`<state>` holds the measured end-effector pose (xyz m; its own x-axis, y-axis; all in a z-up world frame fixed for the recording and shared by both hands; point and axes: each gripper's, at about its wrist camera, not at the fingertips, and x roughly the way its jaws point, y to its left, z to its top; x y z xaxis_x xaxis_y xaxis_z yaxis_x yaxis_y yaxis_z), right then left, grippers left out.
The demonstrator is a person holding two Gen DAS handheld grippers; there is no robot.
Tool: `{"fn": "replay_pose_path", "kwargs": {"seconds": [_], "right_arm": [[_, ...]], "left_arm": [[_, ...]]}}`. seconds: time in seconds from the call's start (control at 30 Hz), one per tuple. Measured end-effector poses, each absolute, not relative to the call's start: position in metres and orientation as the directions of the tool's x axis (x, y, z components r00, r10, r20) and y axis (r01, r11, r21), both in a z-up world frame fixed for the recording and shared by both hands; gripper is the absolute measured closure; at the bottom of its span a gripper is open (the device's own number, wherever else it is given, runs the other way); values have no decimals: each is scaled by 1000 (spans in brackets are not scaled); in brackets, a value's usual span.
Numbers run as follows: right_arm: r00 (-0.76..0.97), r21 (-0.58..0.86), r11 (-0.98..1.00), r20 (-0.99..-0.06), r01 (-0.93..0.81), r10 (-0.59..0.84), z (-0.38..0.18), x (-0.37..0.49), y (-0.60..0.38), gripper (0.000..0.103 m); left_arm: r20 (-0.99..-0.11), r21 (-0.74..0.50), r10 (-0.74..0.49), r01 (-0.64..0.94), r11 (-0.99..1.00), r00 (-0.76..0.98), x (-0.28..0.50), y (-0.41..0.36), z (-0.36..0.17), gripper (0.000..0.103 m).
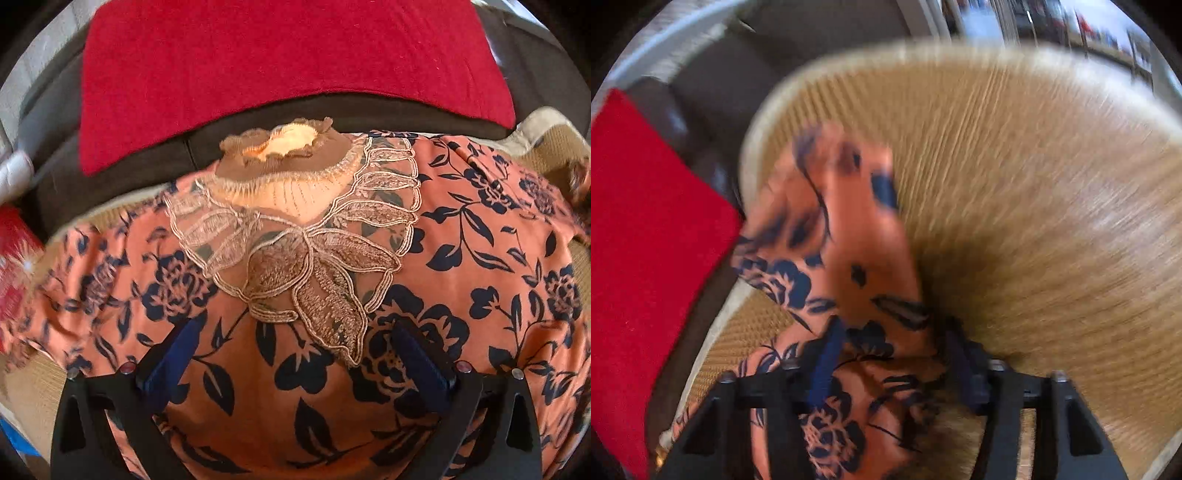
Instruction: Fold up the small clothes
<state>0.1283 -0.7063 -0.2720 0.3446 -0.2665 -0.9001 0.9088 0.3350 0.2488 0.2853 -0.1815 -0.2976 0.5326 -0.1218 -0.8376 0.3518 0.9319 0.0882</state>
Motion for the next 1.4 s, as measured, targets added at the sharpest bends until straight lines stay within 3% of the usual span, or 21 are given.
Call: {"fn": "replay_pose_path", "kwargs": {"seconds": [0.07, 0.1, 0.17, 0.3, 0.5, 0.7, 0.8, 0.9, 0.93, 0.97, 1.1, 1.13, 1.2, 1.23, 1.27, 1.33, 1.4], "right_arm": [[333, 238, 313, -893, 920, -302, -276, 135, -708, 88], [354, 255, 317, -883, 913, -309, -275, 137, -708, 91], [391, 291, 318, -863, 902, -320, -270, 135, -703, 95], [542, 375, 464, -783, 803, -305, -225, 147, -663, 96], [753, 535, 685, -658, 495, -30, -148, 207, -527, 96], [736, 670, 712, -588, 209, 337, -145, 255, -366, 96], [644, 708, 689, -601, 155, 473, -172, 273, -297, 92], [518, 730, 670, -627, 131, 582, -207, 281, -260, 59], [502, 734, 666, -631, 137, 592, -212, 281, -261, 40], [514, 735, 661, -629, 149, 583, -223, 276, -262, 34], [667, 773, 593, -566, 225, 484, -223, 238, -302, 34], [702, 783, 573, -549, 241, 454, -223, 230, -316, 34], [745, 787, 562, -530, 255, 405, -220, 225, -338, 36], [759, 781, 566, -530, 264, 377, -214, 220, -352, 39], [771, 773, 571, -533, 276, 349, -212, 218, -360, 49], [783, 761, 573, -542, 304, 304, -209, 212, -384, 65], [790, 752, 557, -558, 353, 253, -208, 203, -410, 65]], "left_arm": [[-854, 7, -170, 339, 941, 491, 294, -174, -299, 0], [-866, -44, -203, 334, 942, 457, 298, -168, -301, 0], [-879, -71, -215, 328, 942, 427, 303, -162, -300, 0], [-832, -14, -171, 287, 958, 528, 301, -143, -273, 0], [-799, -26, -71, 84, 996, 597, 315, -65, -244, 0], [-763, -40, 35, -100, 994, 646, 326, 10, -226, 0], [-770, -126, 6, -162, 979, 638, 331, 44, -222, 0], [-778, -178, -26, -181, 967, 628, 336, 56, -225, 0], [-780, -183, -34, -176, 967, 625, 338, 56, -227, 0], [-782, -189, -47, -165, 968, 622, 340, 55, -227, 0], [-791, -267, -174, -77, 961, 586, 355, 39, -241, 0], [-793, -286, -203, -57, 957, 575, 361, 34, -246, 2], [-799, -329, -271, -12, 944, 537, 368, 21, -253, 24], [-803, -359, -312, 7, 933, 508, 373, 14, -258, 47], [-799, -398, -359, 24, 917, 482, 377, 8, -262, 56], [-788, -460, -429, 40, 887, 442, 388, -1, -276, 56], [-769, -503, -468, 39, 863, 436, 392, -6, -283, 56]]}}
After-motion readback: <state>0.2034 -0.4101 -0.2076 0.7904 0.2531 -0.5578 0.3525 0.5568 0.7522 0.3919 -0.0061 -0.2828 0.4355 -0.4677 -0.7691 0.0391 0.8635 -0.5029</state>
